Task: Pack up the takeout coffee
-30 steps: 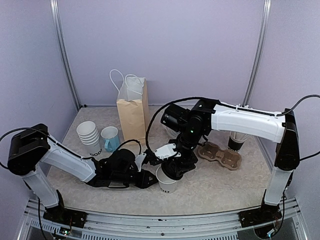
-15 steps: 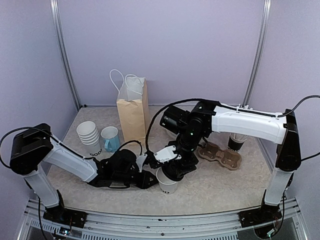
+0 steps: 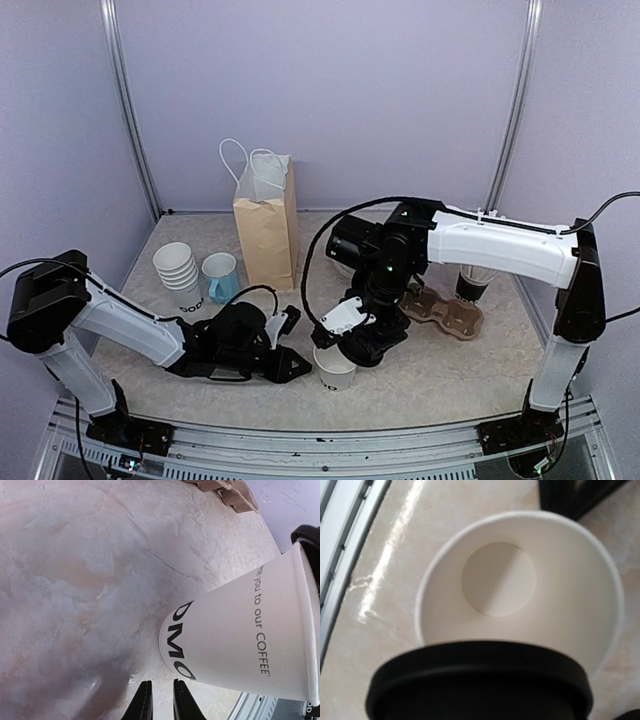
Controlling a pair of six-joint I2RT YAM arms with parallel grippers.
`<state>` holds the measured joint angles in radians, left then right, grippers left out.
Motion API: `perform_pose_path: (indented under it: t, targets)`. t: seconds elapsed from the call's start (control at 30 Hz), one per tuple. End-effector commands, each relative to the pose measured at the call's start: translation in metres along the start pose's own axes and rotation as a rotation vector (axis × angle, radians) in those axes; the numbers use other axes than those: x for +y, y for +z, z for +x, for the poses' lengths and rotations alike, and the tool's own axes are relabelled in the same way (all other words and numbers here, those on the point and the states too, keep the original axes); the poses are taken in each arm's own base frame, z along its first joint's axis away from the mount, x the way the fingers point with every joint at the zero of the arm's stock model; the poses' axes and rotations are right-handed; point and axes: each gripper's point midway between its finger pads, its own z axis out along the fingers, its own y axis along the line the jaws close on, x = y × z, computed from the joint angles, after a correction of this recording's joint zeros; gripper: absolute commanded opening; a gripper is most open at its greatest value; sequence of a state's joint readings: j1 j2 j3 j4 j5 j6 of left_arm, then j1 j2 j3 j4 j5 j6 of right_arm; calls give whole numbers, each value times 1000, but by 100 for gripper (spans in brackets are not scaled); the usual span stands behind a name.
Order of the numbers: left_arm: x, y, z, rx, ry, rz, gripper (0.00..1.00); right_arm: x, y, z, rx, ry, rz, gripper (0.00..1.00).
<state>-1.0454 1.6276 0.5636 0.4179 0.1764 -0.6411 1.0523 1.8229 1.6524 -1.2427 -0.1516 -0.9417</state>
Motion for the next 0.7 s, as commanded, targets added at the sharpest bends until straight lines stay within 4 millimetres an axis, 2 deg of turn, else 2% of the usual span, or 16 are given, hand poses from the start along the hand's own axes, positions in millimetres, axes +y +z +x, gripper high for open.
perform_pose_path:
  t: [0.0, 0.07, 0.17, 0.3, 0.67]
  targets:
    - [-6, -2, 4, 4, -5, 25, 16, 0, -9, -9, 31, -51, -21, 68]
    - [-8, -1, 4, 3, -6, 39, 15, -5, -14, -18, 23, -61, -15, 68]
    - [-10, 0, 2, -8, -7, 53, 15, -5, -10, -25, 31, -77, -18, 67]
    - [-17, 2, -3, -20, 3, 82, 14, -4, 0, -30, 59, -88, -21, 67]
    - [-18, 5, -6, -30, 10, 102, 14, -10, 11, -34, 86, -96, -8, 68]
